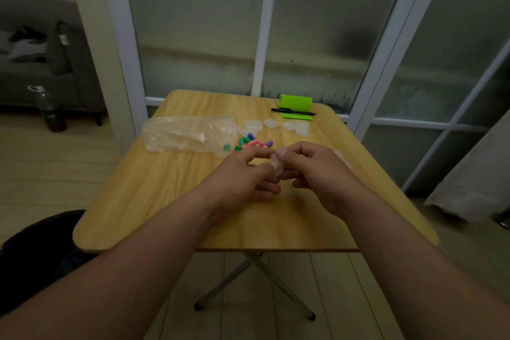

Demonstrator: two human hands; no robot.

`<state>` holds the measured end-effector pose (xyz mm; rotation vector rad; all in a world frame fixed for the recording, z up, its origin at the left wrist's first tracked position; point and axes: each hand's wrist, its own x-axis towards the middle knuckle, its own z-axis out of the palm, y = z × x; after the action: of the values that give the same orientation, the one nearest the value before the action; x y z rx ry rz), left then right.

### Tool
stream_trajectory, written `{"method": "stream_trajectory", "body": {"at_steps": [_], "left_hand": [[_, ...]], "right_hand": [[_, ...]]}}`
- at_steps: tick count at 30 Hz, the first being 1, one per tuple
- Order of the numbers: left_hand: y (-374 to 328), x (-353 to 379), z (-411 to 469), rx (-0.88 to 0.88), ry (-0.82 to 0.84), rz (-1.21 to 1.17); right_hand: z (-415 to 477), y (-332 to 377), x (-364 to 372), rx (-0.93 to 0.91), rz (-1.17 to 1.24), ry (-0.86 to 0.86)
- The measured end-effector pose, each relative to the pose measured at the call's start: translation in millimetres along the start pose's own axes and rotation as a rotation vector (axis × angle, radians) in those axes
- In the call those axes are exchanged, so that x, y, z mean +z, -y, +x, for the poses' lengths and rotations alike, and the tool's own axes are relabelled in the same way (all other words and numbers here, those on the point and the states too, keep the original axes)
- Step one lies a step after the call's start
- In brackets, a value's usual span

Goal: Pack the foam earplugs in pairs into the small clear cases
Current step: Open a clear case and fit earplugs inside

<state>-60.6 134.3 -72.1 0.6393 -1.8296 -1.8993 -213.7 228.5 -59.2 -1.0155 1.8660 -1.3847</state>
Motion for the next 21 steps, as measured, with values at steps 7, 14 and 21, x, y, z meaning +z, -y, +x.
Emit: {"method": "stream_trajectory", "body": {"at_steps": [7,14,21], "left_hand": [[0.7,-2.4,-0.8,0.006,-0.020,-0.012],[-1.7,-5.5,-3.3,-0.030,-0.091,-0.109],[-1.3,-7.4,1.5,-0.123,-0.146,-0.239]], "right_hand": [[3.2,-4.2,4.0,-0.017,-0.035,-0.009],[8.2,-5.6,14.9,-0.033,-0.016,-0.064],[8.6,-7.9,14.0,-0.094,-0.213,-0.183]]}}
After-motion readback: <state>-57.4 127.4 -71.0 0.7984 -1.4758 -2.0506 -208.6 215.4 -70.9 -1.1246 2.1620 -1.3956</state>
